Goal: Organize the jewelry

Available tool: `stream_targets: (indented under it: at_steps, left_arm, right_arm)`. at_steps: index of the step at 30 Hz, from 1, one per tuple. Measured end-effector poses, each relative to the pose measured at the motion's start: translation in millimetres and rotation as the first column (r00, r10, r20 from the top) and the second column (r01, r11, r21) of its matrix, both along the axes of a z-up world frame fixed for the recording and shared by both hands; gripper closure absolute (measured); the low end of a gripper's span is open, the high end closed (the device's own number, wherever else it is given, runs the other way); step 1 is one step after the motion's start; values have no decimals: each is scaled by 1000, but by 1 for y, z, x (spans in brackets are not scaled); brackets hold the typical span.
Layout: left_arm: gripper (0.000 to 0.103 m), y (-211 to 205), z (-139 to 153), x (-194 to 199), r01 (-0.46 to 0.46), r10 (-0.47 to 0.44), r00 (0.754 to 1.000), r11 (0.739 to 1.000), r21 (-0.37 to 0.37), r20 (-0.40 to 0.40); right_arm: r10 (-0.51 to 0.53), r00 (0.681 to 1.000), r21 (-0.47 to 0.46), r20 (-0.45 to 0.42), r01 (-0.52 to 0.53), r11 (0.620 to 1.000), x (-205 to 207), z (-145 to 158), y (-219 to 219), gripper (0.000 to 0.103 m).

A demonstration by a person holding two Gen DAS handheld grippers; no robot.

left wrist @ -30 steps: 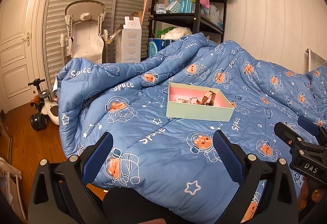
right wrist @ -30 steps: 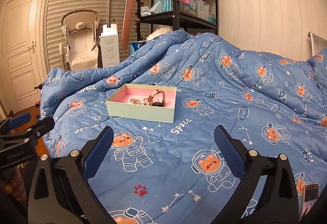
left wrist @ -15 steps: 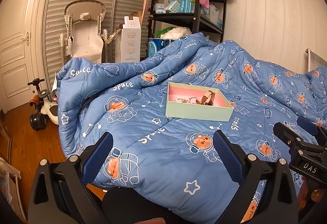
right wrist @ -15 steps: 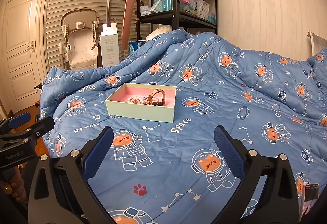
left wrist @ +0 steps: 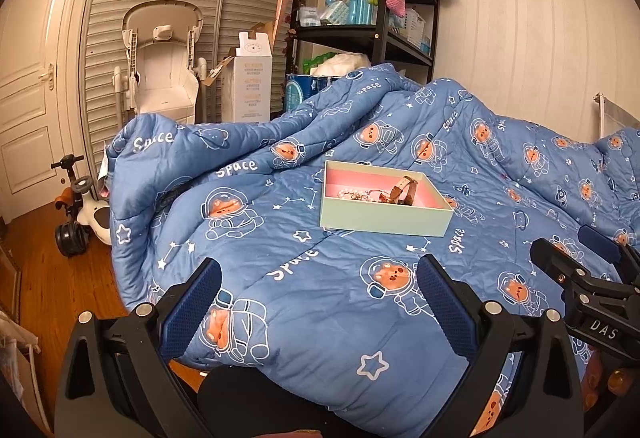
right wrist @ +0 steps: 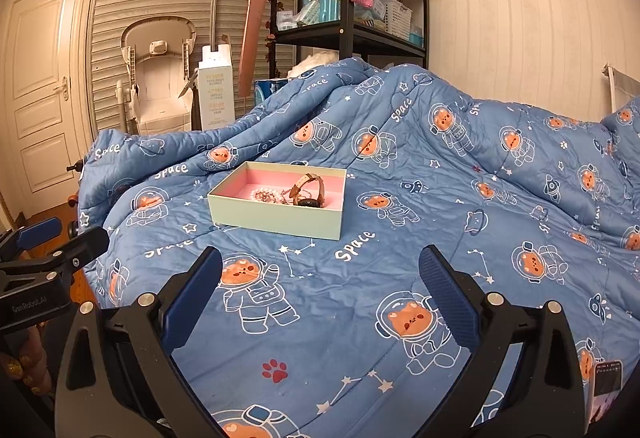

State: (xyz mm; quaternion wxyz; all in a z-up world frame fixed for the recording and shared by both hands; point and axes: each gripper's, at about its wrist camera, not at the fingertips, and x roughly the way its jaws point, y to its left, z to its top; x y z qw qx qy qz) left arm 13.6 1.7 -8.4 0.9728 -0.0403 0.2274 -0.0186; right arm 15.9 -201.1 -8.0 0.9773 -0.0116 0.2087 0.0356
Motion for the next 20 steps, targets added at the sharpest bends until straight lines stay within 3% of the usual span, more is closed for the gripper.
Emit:
stream_targets:
  at_steps: [20]
  left_arm:
    - [7,1,0,0,-19,19,1000,1000,-9,-9]
  right_arm:
    - [6,1000,-5,-4,-6,1000,0,-2,2,6]
